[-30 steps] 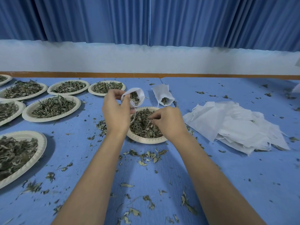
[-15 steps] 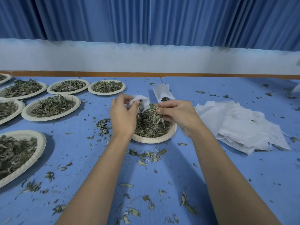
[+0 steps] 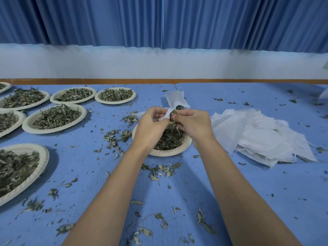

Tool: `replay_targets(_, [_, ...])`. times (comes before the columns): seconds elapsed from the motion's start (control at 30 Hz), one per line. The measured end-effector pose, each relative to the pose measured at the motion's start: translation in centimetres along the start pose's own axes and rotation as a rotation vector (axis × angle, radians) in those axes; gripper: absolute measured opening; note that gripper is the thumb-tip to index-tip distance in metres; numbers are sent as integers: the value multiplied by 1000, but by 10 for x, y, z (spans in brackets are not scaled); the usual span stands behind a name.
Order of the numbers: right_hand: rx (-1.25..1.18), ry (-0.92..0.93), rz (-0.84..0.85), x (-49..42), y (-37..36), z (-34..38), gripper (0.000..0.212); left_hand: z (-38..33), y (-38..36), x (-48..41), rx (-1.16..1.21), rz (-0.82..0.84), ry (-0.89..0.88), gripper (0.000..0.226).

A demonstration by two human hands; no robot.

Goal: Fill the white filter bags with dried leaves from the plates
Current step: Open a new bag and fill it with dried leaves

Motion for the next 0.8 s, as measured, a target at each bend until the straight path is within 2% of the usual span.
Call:
replay_targets(0.1, [-27,-9,-39,0,0,0,24,1,-5,0,-40,117,-16,33])
replay_targets(0.2, [-22,-30,12,3,-4,0,13,2,-4,0,-169,53,-80,41])
replay_targets(0.4, [-81,-81,135,6,-8,5,21,3,5,-1,-155,-32,-116,28])
replay_targets(0.6, [81,-33,231,10,-12,12,16,2,11,0,-84,-122,-94,25])
replay_targets(0.7, [43,-63,248,10,-15,15,22,3,12,0,-71,-137,-92,26])
replay_targets(0.8, [14,24,195,11,-12,16,16,3,12,-1,-49,-141,-95,25])
Point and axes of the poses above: each hand's wrist, its own x-axis away from the middle knuckle, its own y-axis out of the back of the hand, z = x × y, the point moved 3 cm from there along -x, towards the middle knuckle, and after that the axes turned 3 degrees about -z, right-handed, at the moved point
